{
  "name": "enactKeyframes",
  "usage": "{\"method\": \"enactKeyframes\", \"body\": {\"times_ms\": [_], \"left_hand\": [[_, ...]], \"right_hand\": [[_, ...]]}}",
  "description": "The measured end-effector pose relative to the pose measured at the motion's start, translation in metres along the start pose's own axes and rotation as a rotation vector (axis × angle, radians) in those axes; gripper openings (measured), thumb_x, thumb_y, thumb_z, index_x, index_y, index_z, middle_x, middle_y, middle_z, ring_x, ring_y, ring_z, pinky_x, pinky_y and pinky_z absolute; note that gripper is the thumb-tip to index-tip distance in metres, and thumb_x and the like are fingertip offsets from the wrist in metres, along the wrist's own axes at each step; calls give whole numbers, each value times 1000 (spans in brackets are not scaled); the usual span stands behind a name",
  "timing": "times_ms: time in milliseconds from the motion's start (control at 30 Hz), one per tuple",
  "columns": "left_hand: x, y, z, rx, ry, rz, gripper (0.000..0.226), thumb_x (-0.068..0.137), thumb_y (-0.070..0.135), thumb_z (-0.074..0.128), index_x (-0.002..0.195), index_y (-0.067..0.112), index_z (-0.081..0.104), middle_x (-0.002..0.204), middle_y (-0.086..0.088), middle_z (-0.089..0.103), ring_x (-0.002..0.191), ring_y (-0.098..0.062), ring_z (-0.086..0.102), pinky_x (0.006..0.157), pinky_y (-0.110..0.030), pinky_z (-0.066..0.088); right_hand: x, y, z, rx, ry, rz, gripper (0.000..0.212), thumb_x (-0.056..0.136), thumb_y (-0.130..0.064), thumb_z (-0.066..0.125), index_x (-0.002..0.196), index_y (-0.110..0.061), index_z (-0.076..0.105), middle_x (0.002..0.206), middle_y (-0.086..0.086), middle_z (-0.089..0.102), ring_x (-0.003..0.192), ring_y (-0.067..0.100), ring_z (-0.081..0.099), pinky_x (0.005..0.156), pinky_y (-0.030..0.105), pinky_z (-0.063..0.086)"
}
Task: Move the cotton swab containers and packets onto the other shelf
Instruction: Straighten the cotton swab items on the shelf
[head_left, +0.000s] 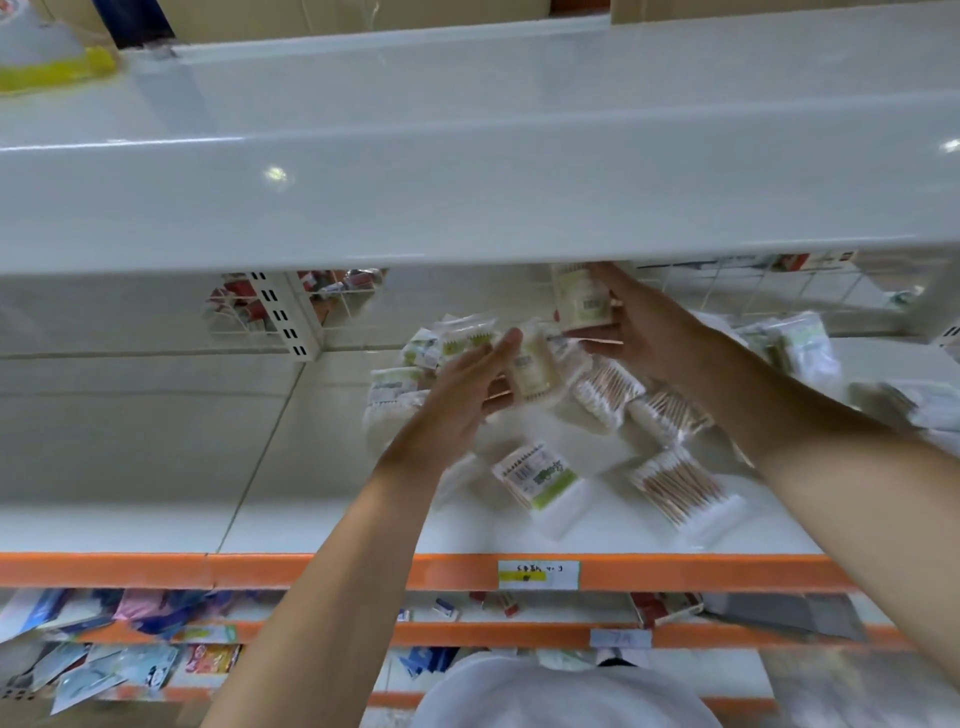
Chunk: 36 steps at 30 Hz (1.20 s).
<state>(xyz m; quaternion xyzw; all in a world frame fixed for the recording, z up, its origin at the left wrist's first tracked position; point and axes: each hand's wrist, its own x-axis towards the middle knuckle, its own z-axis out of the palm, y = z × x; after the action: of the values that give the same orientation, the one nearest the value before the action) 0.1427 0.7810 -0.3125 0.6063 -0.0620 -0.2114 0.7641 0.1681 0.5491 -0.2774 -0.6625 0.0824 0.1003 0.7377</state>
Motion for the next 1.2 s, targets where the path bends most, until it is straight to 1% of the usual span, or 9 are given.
{"method": "enactKeyframes", "body": {"times_ms": [167,267,400,667,800,900,967,1067,1200], "left_hand": [[7,3,4,-200,72,-110,42,93,51,58,112,15,69,111,-13,73,107,-32,69,96,-49,53],[4,5,8,-286,112,-167,48,92,51,60,120,12,63,111,-13,72,101,-29,72,83,-44,58],[-1,6,12,-370,91,-192,53,92,52,60,126,11,59,116,-15,70,104,-30,71,81,-47,58],[-10,13,14,-136,29,-33,55,92,31,70,133,0,51,131,-26,60,114,-38,63,99,-58,49],[-15,19,16,-99,122,-15,57,87,30,76,129,-1,53,108,-18,65,104,-34,63,92,-52,51],[-19,21,18,-93,220,-81,56,79,41,81,121,12,59,103,-7,69,95,-25,68,84,-42,53],[-22,21,18,-163,226,-110,45,80,35,81,115,13,65,102,-6,72,90,-21,72,80,-34,59],[-26,20,22,-248,233,-128,49,82,24,81,123,5,64,113,-13,73,100,-23,73,76,-33,62],[-30,17,29,-340,241,-166,56,76,27,86,123,6,64,117,-17,71,104,-29,72,79,-37,62]], "right_hand": [[-15,9,-9,45,-1,46,59,89,-61,61,129,-17,61,118,14,73,108,28,71,96,39,52],[-21,11,-6,64,-15,50,59,90,-63,58,124,-15,63,105,14,75,90,24,72,86,36,51],[-26,18,1,67,-64,61,60,81,-61,69,120,-15,66,93,12,71,76,22,67,70,31,52],[-35,38,2,-1,-107,85,42,88,-49,66,120,-21,67,104,10,76,84,17,72,65,26,57],[-40,39,4,13,-60,93,42,86,-44,73,119,-17,69,115,13,71,92,19,68,66,25,56],[-46,35,3,-13,-75,69,36,89,-37,70,116,-13,71,107,12,67,82,17,64,63,23,51],[-49,34,-1,-27,-72,48,39,91,-33,68,120,-6,69,107,16,62,87,24,58,69,25,46],[-53,33,-6,-11,-58,38,43,92,-27,68,126,-2,65,115,22,62,103,31,55,85,36,42],[-56,30,-11,32,-60,57,28,91,-24,71,115,-11,67,123,21,68,121,39,62,110,50,42]]}}
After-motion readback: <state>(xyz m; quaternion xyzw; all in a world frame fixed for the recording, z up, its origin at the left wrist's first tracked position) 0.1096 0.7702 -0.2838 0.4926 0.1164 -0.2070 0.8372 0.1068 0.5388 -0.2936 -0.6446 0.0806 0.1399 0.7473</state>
